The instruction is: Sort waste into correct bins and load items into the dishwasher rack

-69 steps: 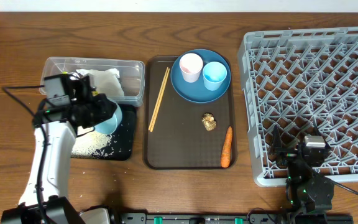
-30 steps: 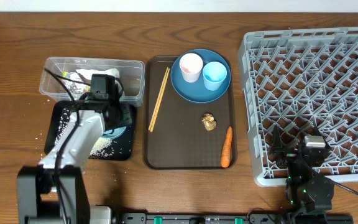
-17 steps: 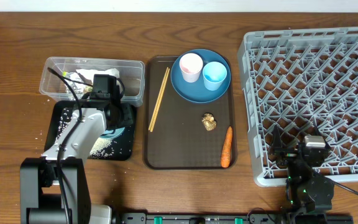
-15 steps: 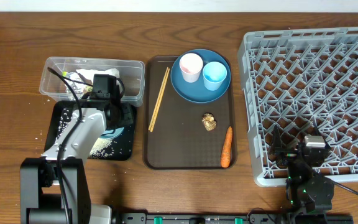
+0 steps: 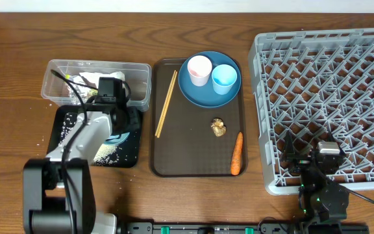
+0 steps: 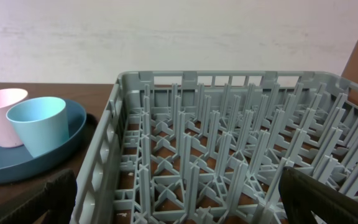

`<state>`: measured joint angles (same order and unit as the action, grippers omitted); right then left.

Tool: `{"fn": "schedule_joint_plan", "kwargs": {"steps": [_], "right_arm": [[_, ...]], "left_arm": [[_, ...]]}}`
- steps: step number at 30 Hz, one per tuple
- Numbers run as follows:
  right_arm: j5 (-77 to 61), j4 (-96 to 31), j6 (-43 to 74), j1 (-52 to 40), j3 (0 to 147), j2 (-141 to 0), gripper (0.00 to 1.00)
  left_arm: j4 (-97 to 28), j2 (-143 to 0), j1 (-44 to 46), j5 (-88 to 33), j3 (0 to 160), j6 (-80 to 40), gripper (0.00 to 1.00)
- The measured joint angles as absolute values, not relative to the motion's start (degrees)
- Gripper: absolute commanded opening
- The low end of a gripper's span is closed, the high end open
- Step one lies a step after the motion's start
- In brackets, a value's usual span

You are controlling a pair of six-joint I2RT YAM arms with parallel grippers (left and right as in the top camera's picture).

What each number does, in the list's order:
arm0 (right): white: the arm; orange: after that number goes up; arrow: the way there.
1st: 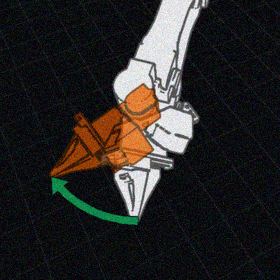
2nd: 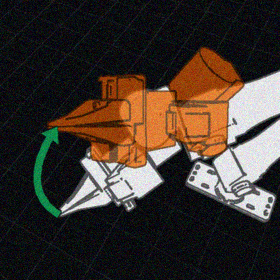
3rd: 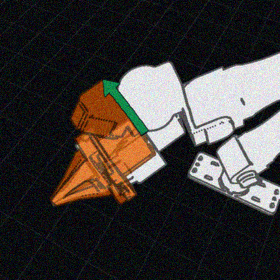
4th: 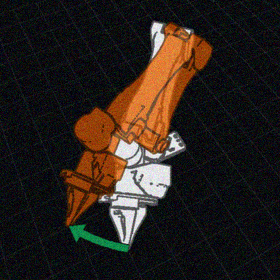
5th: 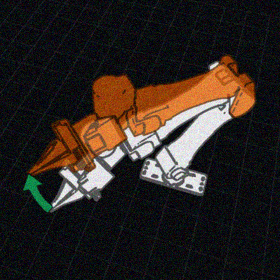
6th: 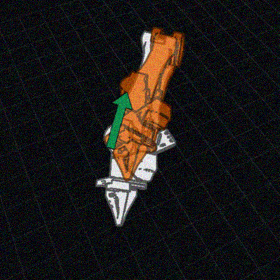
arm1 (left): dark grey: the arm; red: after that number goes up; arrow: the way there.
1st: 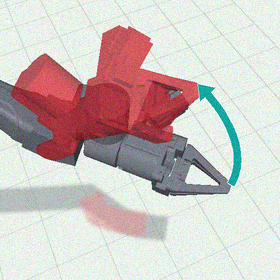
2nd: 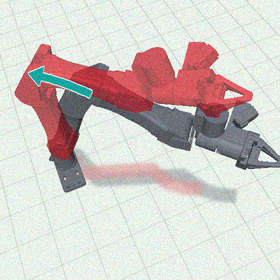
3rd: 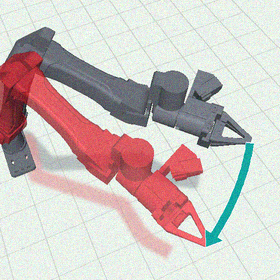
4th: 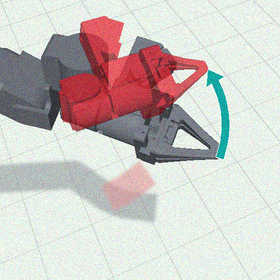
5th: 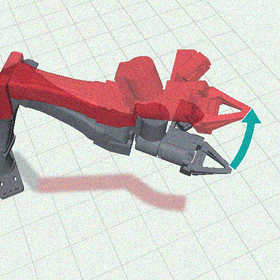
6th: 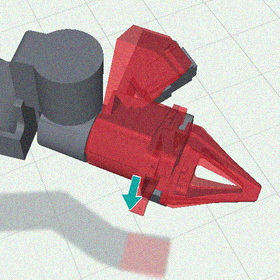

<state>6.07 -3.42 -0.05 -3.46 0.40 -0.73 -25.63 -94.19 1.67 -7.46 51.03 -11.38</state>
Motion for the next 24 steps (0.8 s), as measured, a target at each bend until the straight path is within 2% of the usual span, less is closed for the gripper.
{"fn": "schedule_joint_plan", "kwargs": {"steps": [1,2,4,18,24], "right_arm": [[6.04,-3.42,-0.05,-3.46,0.4,-0.73,0.99],[6.07,-3.42,-0.08,-3.46,0.4,-0.73,0.99],[6.04,-3.42,-0.05,-3.46,0.4,-0.73,0.99],[6.04,-3.42,-0.05,-3.46,0.4,-0.73,0.99],[6.04,-3.42,-0.05,-3.46,0.4,-0.73,0.99]], "left_arm": [[-25.52,-94.61,1.67,-7.44,51.03,-11.4,0.19],[-25.06,-94.83,1.67,-7.33,51.03,-11.64,0.11],[-25.02,-94.83,1.67,-7.11,51.03,-11.97,0.06],[-28.23,-83.0,1.23,-6.68,51.09,-11.86,0.06],[-31.0,-74.08,-4.47,-13.06,51.09,-11.75,0.06]]}}
